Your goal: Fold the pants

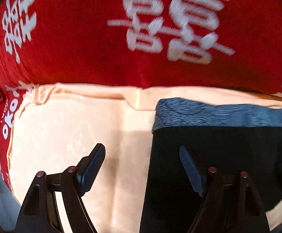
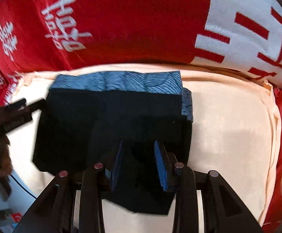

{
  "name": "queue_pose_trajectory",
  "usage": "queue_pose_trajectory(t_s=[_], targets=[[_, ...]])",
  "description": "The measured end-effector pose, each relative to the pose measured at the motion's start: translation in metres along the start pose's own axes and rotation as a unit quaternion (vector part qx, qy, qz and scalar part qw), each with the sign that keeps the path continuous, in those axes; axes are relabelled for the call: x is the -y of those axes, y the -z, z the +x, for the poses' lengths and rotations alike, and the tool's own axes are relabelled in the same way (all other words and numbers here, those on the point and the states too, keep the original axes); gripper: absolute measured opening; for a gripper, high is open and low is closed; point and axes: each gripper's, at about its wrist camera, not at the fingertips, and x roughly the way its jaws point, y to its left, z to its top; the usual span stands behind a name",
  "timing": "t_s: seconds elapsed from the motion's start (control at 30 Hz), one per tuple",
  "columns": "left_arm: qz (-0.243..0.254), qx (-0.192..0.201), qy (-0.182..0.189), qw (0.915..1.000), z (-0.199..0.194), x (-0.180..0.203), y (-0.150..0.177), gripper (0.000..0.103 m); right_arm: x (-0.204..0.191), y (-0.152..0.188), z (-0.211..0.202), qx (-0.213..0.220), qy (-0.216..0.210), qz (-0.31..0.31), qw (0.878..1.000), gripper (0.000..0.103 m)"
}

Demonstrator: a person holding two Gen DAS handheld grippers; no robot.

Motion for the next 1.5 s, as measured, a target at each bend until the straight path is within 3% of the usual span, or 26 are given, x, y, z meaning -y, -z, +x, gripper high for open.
queue_pose_trajectory(t_s=[0.07, 0.2, 0.27, 0.37, 0.47, 0.6, 1.23, 1.5], targets=[[0.008, -0.012, -0.001, 0.9999, 0.014, 0.004, 0.003, 0.080, 0.007, 0.002, 0.010, -0.007, -0.002, -0.004, 1.000, 0.036], [0.074, 0.011, -0.049, 0.9960, 0.020, 0.024, 0.010, 0.080, 0.008, 0.002, 0.015, -0.003, -0.003, -0.020, 1.000, 0.036], [0.078, 0.011, -0.058, 0.9952, 0.021, 0.027, 0.009, 0.080, 0.008, 0.001, 0.018, -0.003, 0.000, -0.020, 1.000, 0.038], [0.053, -0.002, -0.038, 0.9979, 0.022, 0.018, 0.005, 0.081, 0.009, 0.000, 0.018, -0.004, 0.001, -0.016, 1.000, 0.039], [0.039, -0.008, -0.035, 0.9986, 0.022, 0.008, 0.004, 0.090, 0.008, 0.001, 0.015, -0.005, 0.005, -0.013, 1.000, 0.040], [0.031, -0.014, -0.023, 0.9991, 0.034, -0.006, 0.000, 0.091, 0.009, 0.005, 0.008, -0.011, 0.014, 0.006, 1.000, 0.042], [0.061, -0.028, -0.005, 0.9977, 0.027, -0.005, 0.001, 0.091, 0.000, 0.021, -0.004, -0.029, 0.046, 0.044, 0.998, 0.051], [0.067, -0.037, 0.050, 0.9958, 0.020, -0.019, 0.006, 0.091, 0.020, 0.044, -0.022, -0.034, 0.022, 0.074, 0.996, 0.059]])
